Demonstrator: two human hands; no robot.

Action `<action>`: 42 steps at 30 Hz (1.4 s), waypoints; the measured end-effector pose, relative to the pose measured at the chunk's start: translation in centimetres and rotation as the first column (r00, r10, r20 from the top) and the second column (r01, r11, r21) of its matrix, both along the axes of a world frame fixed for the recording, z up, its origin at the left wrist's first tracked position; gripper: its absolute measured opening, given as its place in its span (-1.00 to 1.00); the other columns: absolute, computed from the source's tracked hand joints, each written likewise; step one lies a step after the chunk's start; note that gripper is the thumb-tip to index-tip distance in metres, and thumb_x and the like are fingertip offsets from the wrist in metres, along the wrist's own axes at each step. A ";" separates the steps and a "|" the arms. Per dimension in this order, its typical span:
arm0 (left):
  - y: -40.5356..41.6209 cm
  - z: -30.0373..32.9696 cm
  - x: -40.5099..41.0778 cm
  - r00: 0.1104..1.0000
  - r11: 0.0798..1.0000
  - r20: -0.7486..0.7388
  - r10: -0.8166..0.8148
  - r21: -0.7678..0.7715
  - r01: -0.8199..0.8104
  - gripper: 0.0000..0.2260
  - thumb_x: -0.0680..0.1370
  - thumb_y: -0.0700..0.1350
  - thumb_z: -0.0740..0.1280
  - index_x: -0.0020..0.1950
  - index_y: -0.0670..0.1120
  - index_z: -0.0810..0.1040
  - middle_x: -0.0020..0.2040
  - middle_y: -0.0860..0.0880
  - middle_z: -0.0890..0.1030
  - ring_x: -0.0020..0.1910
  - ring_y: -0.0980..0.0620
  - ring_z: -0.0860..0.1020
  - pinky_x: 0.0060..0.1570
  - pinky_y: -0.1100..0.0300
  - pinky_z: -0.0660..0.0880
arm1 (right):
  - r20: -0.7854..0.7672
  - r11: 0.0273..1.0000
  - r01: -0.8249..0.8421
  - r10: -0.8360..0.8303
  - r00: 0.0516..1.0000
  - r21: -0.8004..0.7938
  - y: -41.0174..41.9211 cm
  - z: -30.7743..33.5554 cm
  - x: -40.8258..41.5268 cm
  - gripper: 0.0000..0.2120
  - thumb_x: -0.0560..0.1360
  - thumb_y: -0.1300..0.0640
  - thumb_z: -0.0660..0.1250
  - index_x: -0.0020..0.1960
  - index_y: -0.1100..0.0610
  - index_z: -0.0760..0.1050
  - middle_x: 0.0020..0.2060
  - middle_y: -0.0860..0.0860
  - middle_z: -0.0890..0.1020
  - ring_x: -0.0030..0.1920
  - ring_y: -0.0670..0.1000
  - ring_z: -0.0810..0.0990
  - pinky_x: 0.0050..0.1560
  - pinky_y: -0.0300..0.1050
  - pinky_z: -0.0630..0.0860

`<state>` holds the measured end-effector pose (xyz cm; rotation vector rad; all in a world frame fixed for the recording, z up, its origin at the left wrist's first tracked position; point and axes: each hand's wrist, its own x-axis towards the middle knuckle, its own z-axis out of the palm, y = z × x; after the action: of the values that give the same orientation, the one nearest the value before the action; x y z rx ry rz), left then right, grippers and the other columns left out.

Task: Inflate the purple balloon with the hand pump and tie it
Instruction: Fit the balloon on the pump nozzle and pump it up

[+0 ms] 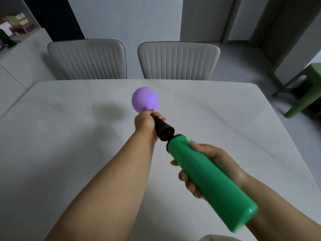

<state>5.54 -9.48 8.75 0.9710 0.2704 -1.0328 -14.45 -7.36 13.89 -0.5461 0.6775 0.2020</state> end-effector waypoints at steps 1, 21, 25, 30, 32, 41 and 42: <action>0.0 -0.2 0.4 1.000 1.000 0.022 0.020 0.002 -0.020 -0.73 0.59 -0.28 -0.02 -0.29 -0.11 0.26 -0.60 0.03 0.29 -0.71 0.08 0.27 -0.60 0.43 0.26 | 0.005 1.000 -0.018 0.018 1.000 -0.018 0.4 0.1 -0.4 -0.52 0.34 -0.10 0.27 0.03 0.28 0.50 -0.38 0.21 0.56 -0.51 0.14 0.58 -0.49 -0.14 0.53; 0.8 -1.5 -0.7 0.999 0.999 -0.016 -0.050 -0.013 0.050 -0.68 0.66 -0.22 0.01 -0.30 -0.09 0.26 -0.64 0.06 0.29 -0.72 0.11 0.28 -0.61 0.45 0.22 | 0.032 0.995 -0.020 0.023 0.999 -0.094 0.6 -2.4 0.8 -0.50 0.31 -0.08 0.32 0.07 0.28 0.49 -0.35 0.20 0.59 -0.48 0.15 0.61 -0.45 -0.13 0.55; 0.8 -1.5 -1.2 0.998 0.998 -0.008 -0.061 0.001 0.061 -0.71 0.63 -0.25 0.04 -0.29 -0.09 0.24 -0.62 0.04 0.28 -0.70 0.10 0.27 -0.62 0.42 0.23 | 0.009 0.996 0.003 -0.002 1.000 -0.094 0.9 -2.5 0.9 -0.49 0.31 -0.08 0.32 0.06 0.30 0.48 -0.35 0.21 0.59 -0.48 0.15 0.60 -0.45 -0.13 0.55; 0.8 -1.6 -0.9 0.998 1.000 -0.046 -0.031 0.001 0.031 -0.74 0.61 -0.26 0.06 -0.28 -0.13 0.30 -0.48 -0.02 0.33 -0.69 0.07 0.33 -0.60 0.40 0.31 | -0.019 0.987 0.024 -0.027 0.999 -0.160 0.8 -2.5 1.0 -0.47 0.33 -0.06 0.34 0.13 0.30 0.43 -0.30 0.20 0.60 -0.46 0.16 0.60 -0.44 -0.12 0.54; 0.7 -1.4 -0.6 0.996 0.999 -0.086 0.003 -0.035 -0.006 -0.73 0.62 -0.25 0.06 -0.27 -0.17 0.35 -0.51 -0.06 0.42 -0.67 0.05 0.40 -0.57 0.37 0.42 | -0.033 0.982 0.046 -0.053 0.998 -0.181 0.6 -2.4 1.1 -0.44 0.33 -0.05 0.32 0.24 0.22 0.38 -0.29 0.21 0.58 -0.47 0.17 0.59 -0.44 -0.10 0.54; 0.7 -1.7 -1.7 0.999 1.000 -0.049 -0.014 -0.021 0.013 -0.75 0.66 -0.22 0.05 -0.19 -0.19 0.38 -0.58 -0.06 0.51 -0.66 0.05 0.46 -0.51 0.31 0.50 | -0.081 0.976 0.044 -0.063 0.995 -0.212 0.1 -2.4 1.2 -0.44 0.32 -0.05 0.31 0.24 0.18 0.36 -0.30 0.22 0.58 -0.47 0.19 0.58 -0.45 -0.10 0.54; 0.7 -1.7 -1.9 0.999 1.000 -0.047 -0.021 -0.022 0.020 -0.75 0.66 -0.22 0.04 -0.17 -0.19 0.38 -0.54 -0.08 0.53 -0.65 0.05 0.47 -0.49 0.30 0.52 | -0.084 0.974 0.051 -0.071 0.994 -0.220 0.1 -2.5 1.3 -0.44 0.33 -0.05 0.31 0.26 0.16 0.35 -0.30 0.23 0.58 -0.47 0.19 0.58 -0.45 -0.09 0.54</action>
<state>3.69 -8.83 7.01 0.9319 0.2884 -1.0763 -13.14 -7.22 11.40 -0.7283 0.8101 0.0959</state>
